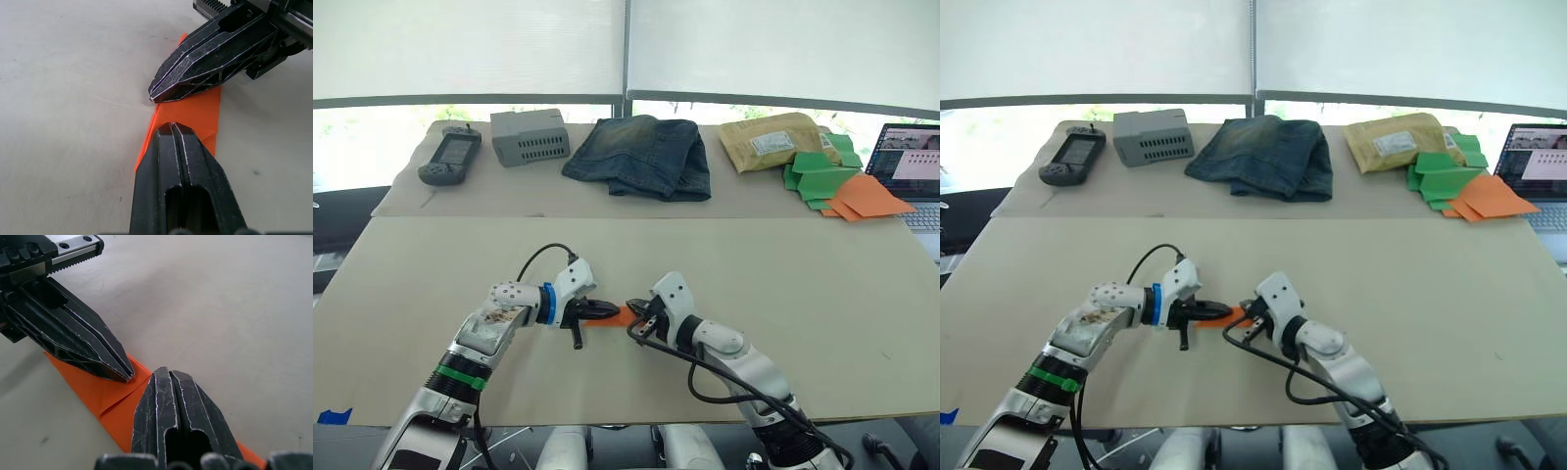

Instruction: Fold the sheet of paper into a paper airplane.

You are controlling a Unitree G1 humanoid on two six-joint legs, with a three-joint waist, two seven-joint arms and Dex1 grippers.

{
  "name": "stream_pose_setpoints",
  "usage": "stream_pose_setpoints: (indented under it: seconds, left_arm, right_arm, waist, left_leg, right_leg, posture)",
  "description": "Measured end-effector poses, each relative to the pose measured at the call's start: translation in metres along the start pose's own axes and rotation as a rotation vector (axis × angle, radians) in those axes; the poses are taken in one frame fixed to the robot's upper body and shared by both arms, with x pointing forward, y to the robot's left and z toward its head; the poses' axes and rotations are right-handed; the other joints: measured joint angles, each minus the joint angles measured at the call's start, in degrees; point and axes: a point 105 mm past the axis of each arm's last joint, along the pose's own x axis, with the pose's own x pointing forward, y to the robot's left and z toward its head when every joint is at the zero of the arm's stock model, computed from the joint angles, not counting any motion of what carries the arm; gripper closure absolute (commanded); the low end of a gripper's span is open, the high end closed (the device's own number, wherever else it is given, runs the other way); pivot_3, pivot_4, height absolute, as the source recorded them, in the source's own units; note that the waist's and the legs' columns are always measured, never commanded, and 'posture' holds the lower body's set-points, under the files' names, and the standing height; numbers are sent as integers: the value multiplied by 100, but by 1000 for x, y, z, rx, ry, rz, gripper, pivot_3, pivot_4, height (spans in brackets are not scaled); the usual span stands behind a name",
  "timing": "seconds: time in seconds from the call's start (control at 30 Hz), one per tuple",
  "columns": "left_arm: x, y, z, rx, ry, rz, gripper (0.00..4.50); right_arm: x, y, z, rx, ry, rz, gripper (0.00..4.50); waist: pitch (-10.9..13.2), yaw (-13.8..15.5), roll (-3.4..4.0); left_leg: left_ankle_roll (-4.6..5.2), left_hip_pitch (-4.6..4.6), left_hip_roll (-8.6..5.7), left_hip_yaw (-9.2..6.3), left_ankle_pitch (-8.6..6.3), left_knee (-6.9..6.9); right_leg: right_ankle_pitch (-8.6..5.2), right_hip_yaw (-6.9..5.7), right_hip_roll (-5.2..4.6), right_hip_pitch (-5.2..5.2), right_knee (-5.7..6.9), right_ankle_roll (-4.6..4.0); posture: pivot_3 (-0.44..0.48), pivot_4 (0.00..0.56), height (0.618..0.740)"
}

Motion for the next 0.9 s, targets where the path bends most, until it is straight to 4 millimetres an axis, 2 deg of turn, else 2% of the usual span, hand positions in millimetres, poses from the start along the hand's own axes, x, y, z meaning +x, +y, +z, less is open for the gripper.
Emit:
stream_pose_setpoints:
  seconds: [0.2, 0.43, 0.77, 0.9]
  left_arm:
    - [9, -1, 0, -26, -10, -1, 4500]
    - [13, -2, -1, -25, 5, -8, 4500]
    - [13, -2, -2, -25, 8, -10, 4500]
    - [13, -2, -2, -25, 8, -13, 4500]
  right_arm:
    - [-8, -4, -8, 10, 37, -52, 4474]
    - [-27, -18, -21, 18, 80, -128, 4474]
    - [-61, -63, -33, 2, 123, -322, 4474]
    - [-70, -77, -28, -49, 83, -394, 4474]
  waist:
    - [-55, 63, -7]
    - [-96, 93, -13]
    - [-103, 107, -14]
    - [-100, 106, -10]
  left_leg:
    - [0, -1, -7, -1, 0, 0]
    - [-1, 3, -7, -2, -1, 0]
    - [-1, 4, -5, -4, -1, 0]
    - [-2, -2, -5, -2, -1, -1]
  right_leg:
    - [-12, 0, -14, 6, -8, -19]
    - [-28, 1, -21, 15, -14, -41]
    - [-30, -1, -21, 18, -20, -43]
    - [-30, 0, -21, 12, -24, -43]
  posture:
    - [0, 150, 728]
    - [0, 150, 728]
    - [0, 150, 728]
    - [0, 150, 728]
